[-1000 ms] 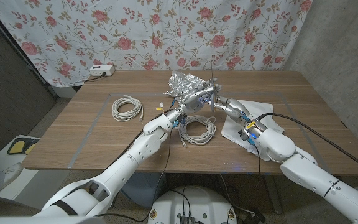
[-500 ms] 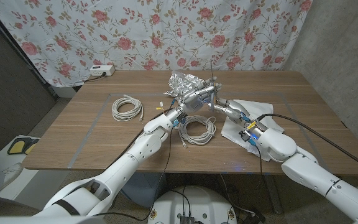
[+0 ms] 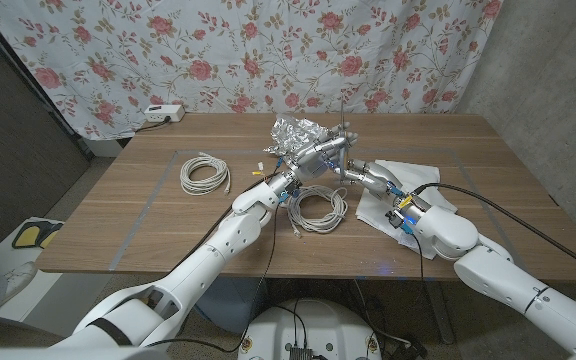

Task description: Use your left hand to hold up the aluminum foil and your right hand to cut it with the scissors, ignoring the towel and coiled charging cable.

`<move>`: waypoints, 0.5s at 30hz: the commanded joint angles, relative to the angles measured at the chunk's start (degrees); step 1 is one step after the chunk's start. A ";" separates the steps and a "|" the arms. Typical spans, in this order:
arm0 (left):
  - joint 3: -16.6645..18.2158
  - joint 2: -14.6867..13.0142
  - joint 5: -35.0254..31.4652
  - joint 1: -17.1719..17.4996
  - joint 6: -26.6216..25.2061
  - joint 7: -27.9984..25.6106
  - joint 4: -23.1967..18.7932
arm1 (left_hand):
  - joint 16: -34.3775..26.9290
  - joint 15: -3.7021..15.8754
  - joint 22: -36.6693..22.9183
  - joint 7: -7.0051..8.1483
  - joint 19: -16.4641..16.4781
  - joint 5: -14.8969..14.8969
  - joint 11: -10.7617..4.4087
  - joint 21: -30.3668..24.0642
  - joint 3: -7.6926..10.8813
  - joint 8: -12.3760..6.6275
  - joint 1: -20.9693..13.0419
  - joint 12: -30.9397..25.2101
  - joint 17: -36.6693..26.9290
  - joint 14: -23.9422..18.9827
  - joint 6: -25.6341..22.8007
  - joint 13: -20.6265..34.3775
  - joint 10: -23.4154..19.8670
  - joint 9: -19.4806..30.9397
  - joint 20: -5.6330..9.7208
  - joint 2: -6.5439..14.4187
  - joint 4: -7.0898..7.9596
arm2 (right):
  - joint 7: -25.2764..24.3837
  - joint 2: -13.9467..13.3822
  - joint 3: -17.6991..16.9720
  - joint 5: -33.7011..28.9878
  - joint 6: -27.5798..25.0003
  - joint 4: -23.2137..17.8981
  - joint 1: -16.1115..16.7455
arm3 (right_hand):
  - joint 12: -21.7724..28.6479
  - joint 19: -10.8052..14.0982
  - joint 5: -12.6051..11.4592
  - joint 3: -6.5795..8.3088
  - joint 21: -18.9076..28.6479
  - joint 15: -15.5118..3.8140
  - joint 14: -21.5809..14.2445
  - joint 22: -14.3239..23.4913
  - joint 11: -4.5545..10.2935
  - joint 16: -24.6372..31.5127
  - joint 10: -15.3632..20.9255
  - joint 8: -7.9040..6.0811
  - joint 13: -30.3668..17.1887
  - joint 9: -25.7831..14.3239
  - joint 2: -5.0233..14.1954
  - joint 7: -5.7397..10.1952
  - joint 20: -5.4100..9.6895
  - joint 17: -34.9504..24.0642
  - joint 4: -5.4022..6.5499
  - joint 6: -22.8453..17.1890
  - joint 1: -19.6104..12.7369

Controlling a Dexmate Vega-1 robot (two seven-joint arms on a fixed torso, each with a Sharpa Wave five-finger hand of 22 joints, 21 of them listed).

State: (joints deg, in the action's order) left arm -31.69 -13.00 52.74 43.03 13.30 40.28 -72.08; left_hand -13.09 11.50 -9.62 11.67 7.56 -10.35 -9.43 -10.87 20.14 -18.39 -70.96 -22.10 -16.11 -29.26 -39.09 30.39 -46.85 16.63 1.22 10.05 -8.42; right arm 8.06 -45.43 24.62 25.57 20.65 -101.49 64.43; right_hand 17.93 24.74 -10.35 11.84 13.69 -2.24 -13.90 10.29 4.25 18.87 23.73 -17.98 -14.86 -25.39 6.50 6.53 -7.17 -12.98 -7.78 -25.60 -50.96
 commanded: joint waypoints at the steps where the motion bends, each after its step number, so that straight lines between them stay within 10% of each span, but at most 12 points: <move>1: -0.77 0.55 -0.40 -0.30 -0.76 0.56 0.94 | -0.08 1.73 -0.15 0.17 -0.21 0.04 -3.37 0.06 0.36 0.07 -0.20 -0.04 -0.34 -0.07 -0.16 0.27 -3.32 0.25 0.08 0.61 0.62 | -0.20 0.11 -0.42 1.06 -0.12 0.07 0.14 | 0.57 0.41 0.14 -0.93 0.18 -1.97 -0.99 0.23 -0.14 0.87 0.62 -1.02 -0.99 -0.59 -0.65 -0.71 -0.06 -0.65 0.19 -2.34 1.44; 15: -1.79 1.34 -1.33 -0.68 -1.02 1.03 2.02 | -0.12 1.69 -0.14 0.20 -0.35 0.16 -3.41 0.06 0.47 0.05 -0.32 0.16 -0.47 0.41 0.01 0.57 -3.17 0.45 -0.13 0.67 0.69 | -0.57 -0.75 -0.80 1.38 -1.79 -1.70 0.36 | -1.04 1.76 0.41 -4.70 -0.07 2.14 -1.23 0.29 -4.91 0.99 -1.54 -2.34 -0.92 -2.51 -4.19 -3.19 -3.13 -0.88 1.82 -4.58 6.90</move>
State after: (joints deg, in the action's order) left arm -32.69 -12.16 52.23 42.53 12.68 40.99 -70.78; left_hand -13.09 11.50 -9.62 11.67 7.56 -10.12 -9.44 -10.87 20.14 -18.39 -70.97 -21.80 -16.38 -29.26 -39.09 30.81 -46.85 16.91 1.22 10.04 -8.41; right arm 7.88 -45.69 24.25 26.59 19.79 -101.78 64.53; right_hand 17.14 26.25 -9.91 7.74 13.69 -0.88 -14.92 10.28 0.25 19.72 22.28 -19.97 -16.00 -27.49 2.96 3.78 -9.55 -13.73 -6.24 -30.22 -45.24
